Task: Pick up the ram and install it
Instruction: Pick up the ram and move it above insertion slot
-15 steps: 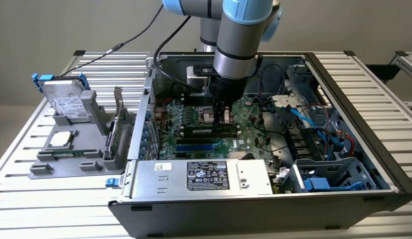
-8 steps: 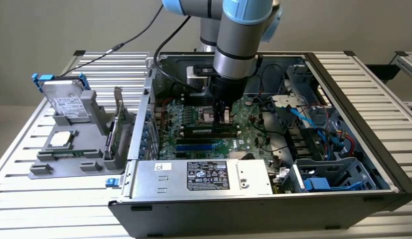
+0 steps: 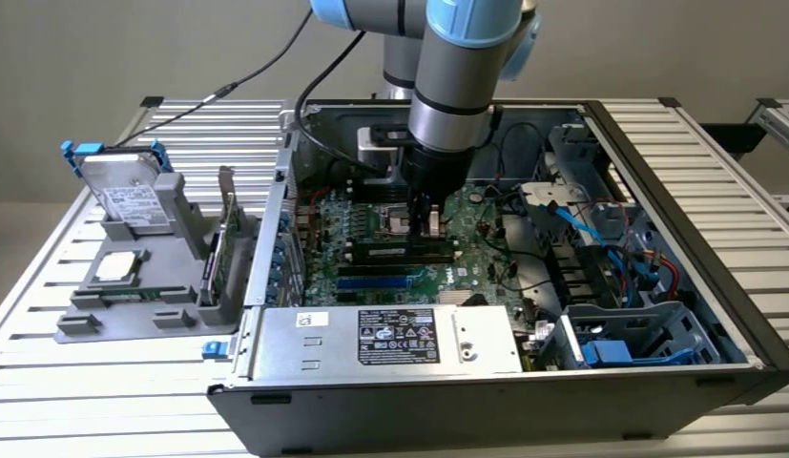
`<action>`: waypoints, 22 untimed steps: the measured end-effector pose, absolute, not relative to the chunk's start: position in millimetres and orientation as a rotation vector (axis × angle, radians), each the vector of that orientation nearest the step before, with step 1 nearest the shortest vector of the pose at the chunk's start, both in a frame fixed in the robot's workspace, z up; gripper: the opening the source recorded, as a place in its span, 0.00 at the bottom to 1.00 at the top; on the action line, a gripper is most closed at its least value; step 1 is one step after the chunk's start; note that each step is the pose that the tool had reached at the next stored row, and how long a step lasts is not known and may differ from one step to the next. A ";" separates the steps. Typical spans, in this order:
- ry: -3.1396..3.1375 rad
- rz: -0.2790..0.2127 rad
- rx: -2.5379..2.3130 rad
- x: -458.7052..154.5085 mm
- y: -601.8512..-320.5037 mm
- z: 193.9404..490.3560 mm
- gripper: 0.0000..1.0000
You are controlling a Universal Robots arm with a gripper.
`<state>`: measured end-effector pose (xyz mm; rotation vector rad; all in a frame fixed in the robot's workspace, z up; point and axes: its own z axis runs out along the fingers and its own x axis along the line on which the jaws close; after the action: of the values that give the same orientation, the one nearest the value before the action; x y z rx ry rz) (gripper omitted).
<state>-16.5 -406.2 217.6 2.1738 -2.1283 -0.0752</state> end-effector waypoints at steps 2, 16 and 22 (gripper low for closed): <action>-2.127 -0.076 2.174 -16.5 -406.2 217.6 0.14; -2.120 -0.087 2.168 -15.8 -406.0 214.2 0.14; -2.110 -0.104 2.160 -14.0 -406.1 214.2 0.14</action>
<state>-14.0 -406.1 214.2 2.1596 -2.1104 -0.1043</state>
